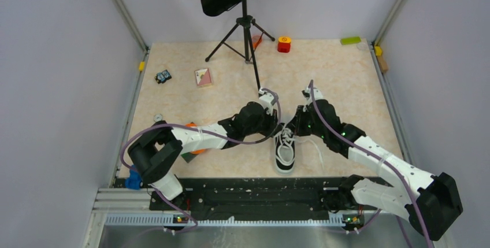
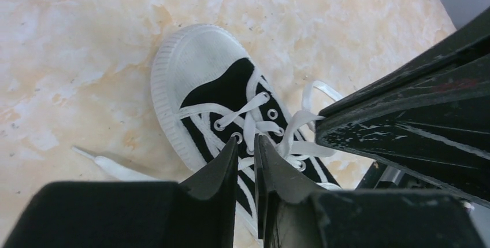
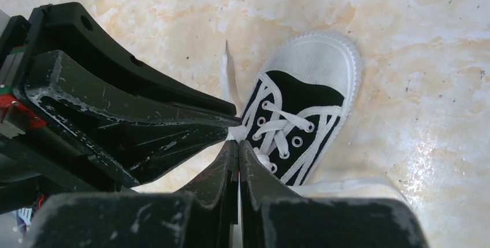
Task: Tie the shoes
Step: Wrap the shoelace around the shoelace.
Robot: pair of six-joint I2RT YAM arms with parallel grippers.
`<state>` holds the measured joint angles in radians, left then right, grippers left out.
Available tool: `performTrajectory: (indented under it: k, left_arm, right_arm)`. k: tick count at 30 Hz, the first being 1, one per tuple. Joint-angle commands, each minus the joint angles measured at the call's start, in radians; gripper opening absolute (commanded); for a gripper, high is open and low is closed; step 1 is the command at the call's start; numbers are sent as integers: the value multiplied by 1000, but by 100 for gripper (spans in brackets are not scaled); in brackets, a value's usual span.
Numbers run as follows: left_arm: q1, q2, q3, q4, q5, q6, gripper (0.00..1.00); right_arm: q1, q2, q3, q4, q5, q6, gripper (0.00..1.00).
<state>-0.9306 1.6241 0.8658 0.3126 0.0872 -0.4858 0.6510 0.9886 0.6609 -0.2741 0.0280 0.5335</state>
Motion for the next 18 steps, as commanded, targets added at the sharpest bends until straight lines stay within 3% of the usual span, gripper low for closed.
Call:
performTrajectory:
  k: [1, 6, 10, 18]
  left_arm:
    - [-5, -52, -18, -25, -77, -7, 22]
    - [-5, -116, -61, -42, -183, 10, 33]
    - [-5, -169, -98, -48, -226, 19, 35]
    - [-14, -228, -191, 64, -109, 50, 51]
  right_arm:
    - [-11, -22, -9, 31, 23, 16, 0]
    - [-11, -23, -6, 32, 25, 15, 0]
    - [-11, -22, -3, 29, 24, 14, 0]
    - [-11, -21, -2, 31, 22, 14, 0]
